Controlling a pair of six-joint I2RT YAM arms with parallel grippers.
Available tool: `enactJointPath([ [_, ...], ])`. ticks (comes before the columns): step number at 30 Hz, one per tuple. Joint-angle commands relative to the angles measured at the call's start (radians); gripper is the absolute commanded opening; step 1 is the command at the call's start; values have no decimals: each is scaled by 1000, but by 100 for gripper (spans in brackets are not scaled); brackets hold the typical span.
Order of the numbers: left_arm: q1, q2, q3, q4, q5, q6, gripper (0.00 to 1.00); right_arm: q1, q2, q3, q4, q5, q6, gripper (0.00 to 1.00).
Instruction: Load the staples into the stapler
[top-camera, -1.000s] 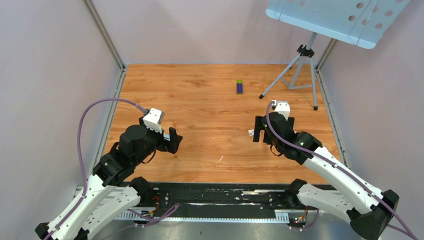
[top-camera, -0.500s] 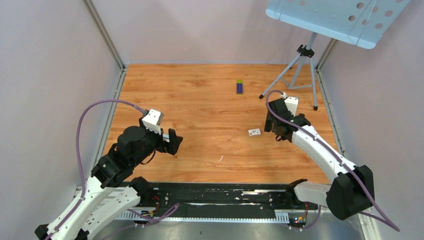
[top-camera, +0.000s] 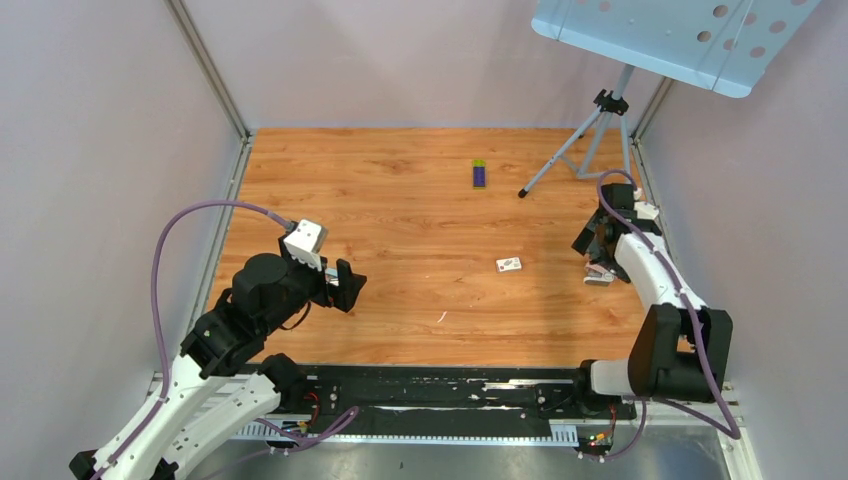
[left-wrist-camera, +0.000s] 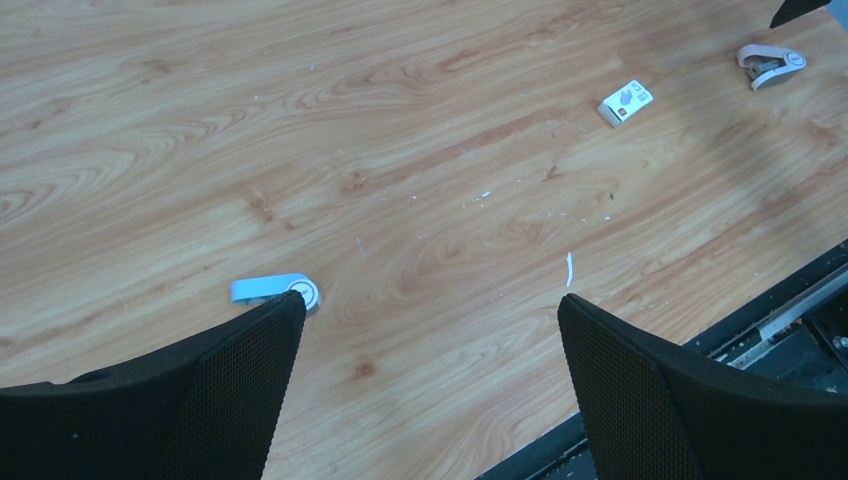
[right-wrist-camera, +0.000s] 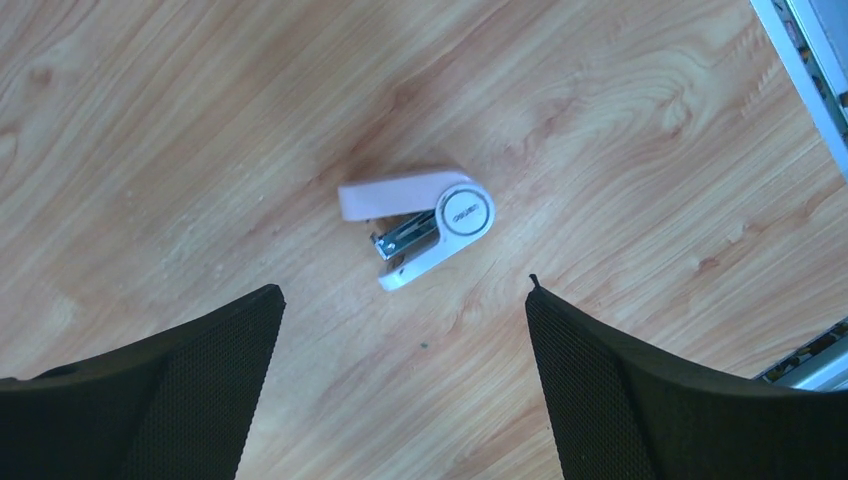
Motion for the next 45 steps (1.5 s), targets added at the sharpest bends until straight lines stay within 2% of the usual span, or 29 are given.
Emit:
enactJointPath([
  [1,-5,-14,-6,16,10,16,100,-113,63,48,0,-82,49,97],
  [5,-5,-16,-6,16,7,16,100,-203,94,33,19,-146,124,100],
  [9,-4,-16,-8,18,1,16,100,-240,145,44,19,-163,184,100],
  [17,-4,-12,-7,13,-14,15,100,-259,227,55,19,-167,251,88],
  [23,-4,-11,-7,13,-25,14,100,-267,261,60,20,-149,279,87],
  [27,-5,-7,-7,13,-26,12,100,-280,288,74,20,-147,283,74],
  [32,-5,-4,-7,12,-30,12,100,-298,302,76,21,-154,285,63],
  [45,-5,13,-8,14,-41,0,99,-298,253,42,21,-243,208,45],
])
